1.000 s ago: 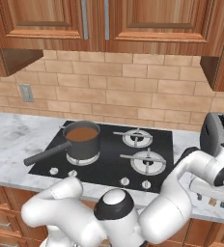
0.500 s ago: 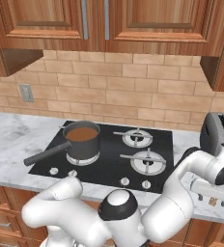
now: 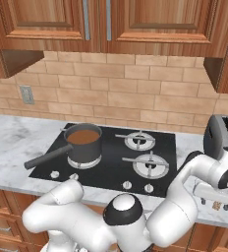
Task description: Pick up the sugar cube(s) and place them in the saucepan with hot chocolate.
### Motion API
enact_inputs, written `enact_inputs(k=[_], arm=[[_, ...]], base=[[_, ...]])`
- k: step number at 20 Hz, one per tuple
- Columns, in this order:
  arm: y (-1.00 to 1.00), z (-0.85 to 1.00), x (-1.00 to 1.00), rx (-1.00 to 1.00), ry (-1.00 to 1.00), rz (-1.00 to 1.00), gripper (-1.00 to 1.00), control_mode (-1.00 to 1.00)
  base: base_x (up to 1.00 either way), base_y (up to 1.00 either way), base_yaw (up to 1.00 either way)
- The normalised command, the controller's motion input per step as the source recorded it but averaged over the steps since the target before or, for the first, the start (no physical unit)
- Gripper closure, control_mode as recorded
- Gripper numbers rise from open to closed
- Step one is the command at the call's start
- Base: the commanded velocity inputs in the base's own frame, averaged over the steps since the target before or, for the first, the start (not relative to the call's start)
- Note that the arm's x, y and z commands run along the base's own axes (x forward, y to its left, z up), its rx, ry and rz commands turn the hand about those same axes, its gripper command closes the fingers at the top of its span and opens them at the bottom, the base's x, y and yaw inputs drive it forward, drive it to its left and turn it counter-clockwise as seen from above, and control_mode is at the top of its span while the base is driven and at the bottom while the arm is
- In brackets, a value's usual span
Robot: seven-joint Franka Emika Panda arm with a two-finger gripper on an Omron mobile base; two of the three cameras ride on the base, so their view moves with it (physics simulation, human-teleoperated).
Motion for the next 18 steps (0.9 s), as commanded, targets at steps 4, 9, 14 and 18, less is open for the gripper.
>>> enact_inputs(k=[4,9,14,18], arm=[[0.00,-0.14,0.02,0.00,0.04,0.01,-1.00,-1.00],[0.00,-0.20,0.00,0.02,0.09,0.00,-1.00,-1.00],[0.00,-0.12,0.00,0.00,0.03,0.00,1.00,-1.00],[0.00,-0.09,0.00,0.00,0.01,0.00,1.00,-1.00]], base=[[0.00,0.00,0.00],[0.00,0.00,0.00],[0.00,0.00,0.00],[0.00,0.00,0.00]])
